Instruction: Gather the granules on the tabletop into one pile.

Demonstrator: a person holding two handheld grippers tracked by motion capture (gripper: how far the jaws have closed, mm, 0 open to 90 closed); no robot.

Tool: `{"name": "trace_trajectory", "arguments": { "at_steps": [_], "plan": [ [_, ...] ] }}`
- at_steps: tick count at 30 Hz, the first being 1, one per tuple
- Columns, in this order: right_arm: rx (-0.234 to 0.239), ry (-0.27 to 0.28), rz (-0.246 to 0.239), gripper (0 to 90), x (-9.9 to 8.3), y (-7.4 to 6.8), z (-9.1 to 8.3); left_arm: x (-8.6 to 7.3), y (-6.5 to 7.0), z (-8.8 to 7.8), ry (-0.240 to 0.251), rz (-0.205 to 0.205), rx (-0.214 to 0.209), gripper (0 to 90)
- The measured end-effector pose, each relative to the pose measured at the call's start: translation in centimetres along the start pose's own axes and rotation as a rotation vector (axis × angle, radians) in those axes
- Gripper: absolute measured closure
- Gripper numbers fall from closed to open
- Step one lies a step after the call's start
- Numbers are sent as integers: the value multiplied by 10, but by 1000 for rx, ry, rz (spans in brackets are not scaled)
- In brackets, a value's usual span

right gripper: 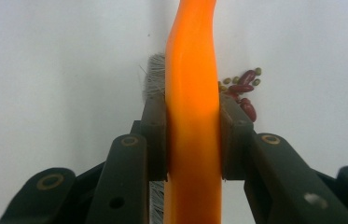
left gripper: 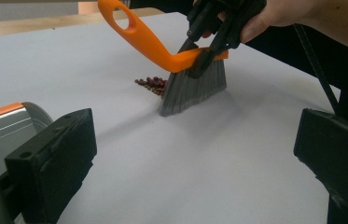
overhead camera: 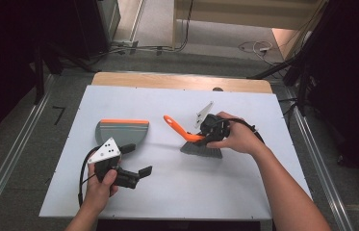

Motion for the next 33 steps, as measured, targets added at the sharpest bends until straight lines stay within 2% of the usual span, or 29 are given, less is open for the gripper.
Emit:
{"name": "trace_trajectory", "arguments": {
  "at_steps": [4,5,6,7,9,11,18,22,25,26,30,33],
  "plan": [
    [4,-3,20,674,2,3,1,0,-1,0,1,-2,1,0],
    [5,10,6,674,3,5,2,0,-1,-1,1,-2,1,0],
    [-4,4,23,674,3,5,1,0,-1,0,2,-1,1,0],
    [-8,6,12,674,4,7,1,0,0,0,1,-1,2,0],
    [-23,7,16,675,6,9,1,0,0,0,0,-1,1,0],
    [-12,1,23,676,7,9,1,0,0,0,0,1,1,0],
    [-39,3,15,677,11,11,1,0,-1,-1,2,1,-1,0],
    [-30,7,16,678,11,10,0,0,-1,-1,3,1,-1,0],
    [-17,8,40,679,12,8,-4,0,-1,-1,1,1,0,0],
    [-25,26,32,679,12,8,-5,0,-1,-1,1,0,0,0],
    [-30,40,33,679,12,8,-12,0,0,0,1,2,0,0],
    [-32,54,49,679,12,7,-17,0,-1,-1,2,1,0,0]
  ]
}}
Point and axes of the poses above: each handheld gripper's, and its own axes: z roughly forward along the jaws, x roughly out of its top, y roughly to its right, the point moved 3 cm from there along z, roughly forward along the jaws, and after that the axes turned 8 degrees about z, right-handed, at the moved point
